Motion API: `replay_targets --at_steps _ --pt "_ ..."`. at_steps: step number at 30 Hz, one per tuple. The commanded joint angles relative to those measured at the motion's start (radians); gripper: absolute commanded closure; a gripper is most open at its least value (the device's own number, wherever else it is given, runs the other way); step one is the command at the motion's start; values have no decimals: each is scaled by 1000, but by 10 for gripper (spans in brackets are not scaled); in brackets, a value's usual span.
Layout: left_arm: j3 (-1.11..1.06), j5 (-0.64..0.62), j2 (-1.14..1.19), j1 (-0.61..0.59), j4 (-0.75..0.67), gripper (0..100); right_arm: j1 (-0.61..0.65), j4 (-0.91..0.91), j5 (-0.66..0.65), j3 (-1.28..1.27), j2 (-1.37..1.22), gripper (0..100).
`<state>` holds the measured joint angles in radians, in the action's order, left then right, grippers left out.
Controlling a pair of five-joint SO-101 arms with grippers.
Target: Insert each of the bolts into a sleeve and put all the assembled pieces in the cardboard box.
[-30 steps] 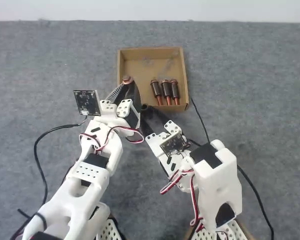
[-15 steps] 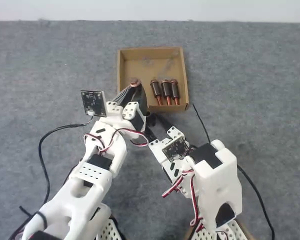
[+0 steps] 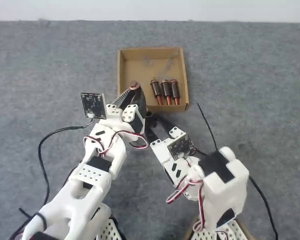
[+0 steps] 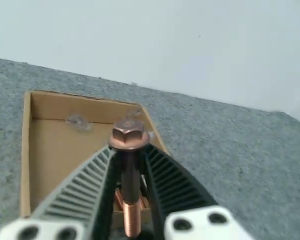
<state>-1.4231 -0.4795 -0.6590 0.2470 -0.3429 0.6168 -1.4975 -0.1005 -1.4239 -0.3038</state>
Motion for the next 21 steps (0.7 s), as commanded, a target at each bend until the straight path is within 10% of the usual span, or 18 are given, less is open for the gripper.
replay_targets --at_steps 1,21 --pt "5 -5 -44 6 -3 988 -1 50 21 -6 116 991" --pt "-18 158 -44 -20 -3 988 2 334 -63 127 91 991"
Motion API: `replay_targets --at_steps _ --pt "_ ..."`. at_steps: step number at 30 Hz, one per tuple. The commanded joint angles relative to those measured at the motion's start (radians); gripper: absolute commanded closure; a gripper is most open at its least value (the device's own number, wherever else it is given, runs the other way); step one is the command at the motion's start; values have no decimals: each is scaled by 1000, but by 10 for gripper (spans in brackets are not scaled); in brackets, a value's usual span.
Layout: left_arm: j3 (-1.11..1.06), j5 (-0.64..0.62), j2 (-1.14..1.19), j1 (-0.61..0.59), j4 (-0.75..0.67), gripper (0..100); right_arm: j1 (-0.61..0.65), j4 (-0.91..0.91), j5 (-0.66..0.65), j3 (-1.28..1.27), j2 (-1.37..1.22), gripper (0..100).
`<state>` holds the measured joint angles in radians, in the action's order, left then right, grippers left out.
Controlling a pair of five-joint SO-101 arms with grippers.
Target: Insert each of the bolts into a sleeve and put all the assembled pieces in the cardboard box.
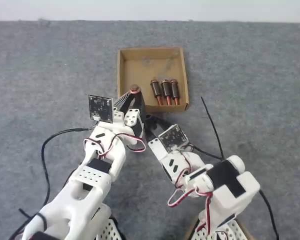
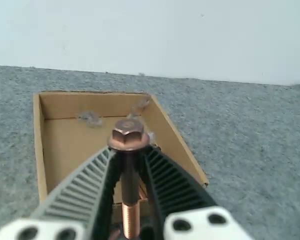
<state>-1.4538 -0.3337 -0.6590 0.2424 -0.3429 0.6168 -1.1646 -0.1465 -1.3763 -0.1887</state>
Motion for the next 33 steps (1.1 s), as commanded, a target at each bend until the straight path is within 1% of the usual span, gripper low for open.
replay_targets --at_steps 1,3,9,13,15,19,22,24,27,31,33 --pt "13 12 -44 -25 -5 988 2 -1 -17 101 -51 991" --pt "13 12 -44 -48 -5 988 4 -7 -17 140 -96 991" --pt "16 11 -44 -74 6 988 31 -143 -20 163 -186 991" --pt "50 11 -44 -78 89 988 44 -208 -135 196 -259 991" --pt "58 11 -44 -78 109 988 58 -275 -169 199 -298 991" --pt "62 11 -44 -77 109 988 84 -426 -172 198 -378 991" --pt "62 9 -44 -71 109 988 96 -504 -170 199 -420 991" --pt "62 8 -44 -68 106 988 97 -532 -170 199 -435 991" --pt "61 8 -44 -68 71 988 97 -535 -169 198 -435 990" --pt "61 8 -44 -68 60 988 96 -539 -169 196 -435 989" --pt "61 -21 -44 -68 44 988 93 -545 -150 195 -433 989"
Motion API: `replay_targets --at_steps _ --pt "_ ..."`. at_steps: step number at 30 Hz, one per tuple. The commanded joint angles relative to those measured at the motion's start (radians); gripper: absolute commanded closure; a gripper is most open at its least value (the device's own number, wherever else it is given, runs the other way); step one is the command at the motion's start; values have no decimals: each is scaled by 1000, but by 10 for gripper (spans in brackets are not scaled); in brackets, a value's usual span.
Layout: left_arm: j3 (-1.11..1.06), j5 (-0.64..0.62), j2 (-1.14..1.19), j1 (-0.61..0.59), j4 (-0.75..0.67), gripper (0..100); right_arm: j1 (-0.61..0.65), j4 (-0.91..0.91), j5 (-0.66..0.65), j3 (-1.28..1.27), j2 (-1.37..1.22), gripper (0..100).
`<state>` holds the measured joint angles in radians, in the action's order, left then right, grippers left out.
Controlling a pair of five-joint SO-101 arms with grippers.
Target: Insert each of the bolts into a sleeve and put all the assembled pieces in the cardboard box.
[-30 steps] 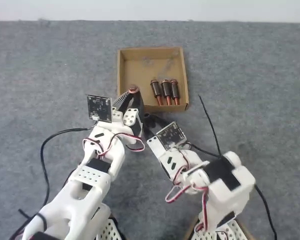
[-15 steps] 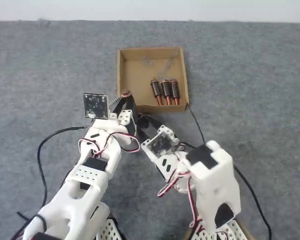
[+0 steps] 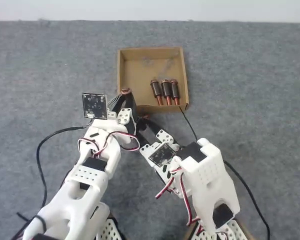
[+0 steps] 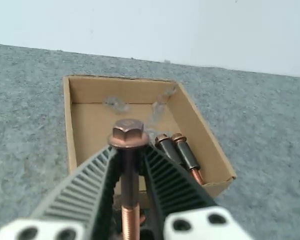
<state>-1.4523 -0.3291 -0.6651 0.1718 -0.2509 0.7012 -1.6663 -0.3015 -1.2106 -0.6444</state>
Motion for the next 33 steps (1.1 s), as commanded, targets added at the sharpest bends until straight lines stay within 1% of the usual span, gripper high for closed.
replay_targets --at_steps 1,4,11,16,20,22,29,33 --pt "59 -57 -38 0 -60 988 7 -44 37 28 22 989" --pt "58 -109 -38 -8 -83 988 -2 -44 115 17 36 990" --pt "61 -110 -37 2 -83 988 -12 -38 123 6 71 991" --pt "61 -112 -32 29 -78 988 -35 -44 126 -11 87 991" --pt "61 -164 -38 38 -75 988 -44 -33 126 -41 136 991" --pt "61 -164 -38 41 -74 988 -47 -30 126 -52 145 991" --pt "87 -164 -38 43 43 988 -48 -12 124 -60 154 991" --pt "87 -164 -38 44 74 988 -54 -12 121 -60 154 991"
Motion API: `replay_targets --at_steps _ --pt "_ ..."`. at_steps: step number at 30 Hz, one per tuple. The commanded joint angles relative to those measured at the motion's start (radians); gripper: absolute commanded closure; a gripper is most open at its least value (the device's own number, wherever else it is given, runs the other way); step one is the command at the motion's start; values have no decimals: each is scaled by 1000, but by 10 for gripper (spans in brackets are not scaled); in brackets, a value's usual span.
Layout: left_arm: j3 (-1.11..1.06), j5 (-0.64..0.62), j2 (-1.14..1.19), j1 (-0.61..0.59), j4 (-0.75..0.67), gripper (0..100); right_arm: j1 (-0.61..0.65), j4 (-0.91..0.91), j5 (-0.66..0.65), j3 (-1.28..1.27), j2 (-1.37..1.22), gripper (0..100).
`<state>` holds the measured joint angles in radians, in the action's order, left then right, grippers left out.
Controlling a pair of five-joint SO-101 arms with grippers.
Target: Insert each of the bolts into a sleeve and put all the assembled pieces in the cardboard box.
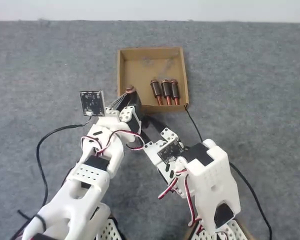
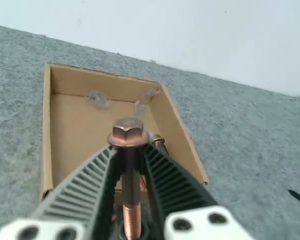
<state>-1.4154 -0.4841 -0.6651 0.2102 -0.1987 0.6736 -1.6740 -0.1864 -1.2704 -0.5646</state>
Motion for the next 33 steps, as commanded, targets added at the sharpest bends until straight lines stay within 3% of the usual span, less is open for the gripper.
replay_targets --at_steps 1,27,33 --pt "47 -9 -38 6 21 988 -35 -4 8 0 76 991" --pt "-90 34 -31 43 14 988 -50 51 2 0 79 991" --pt "-125 129 -31 58 14 988 -53 51 2 -31 127 991"
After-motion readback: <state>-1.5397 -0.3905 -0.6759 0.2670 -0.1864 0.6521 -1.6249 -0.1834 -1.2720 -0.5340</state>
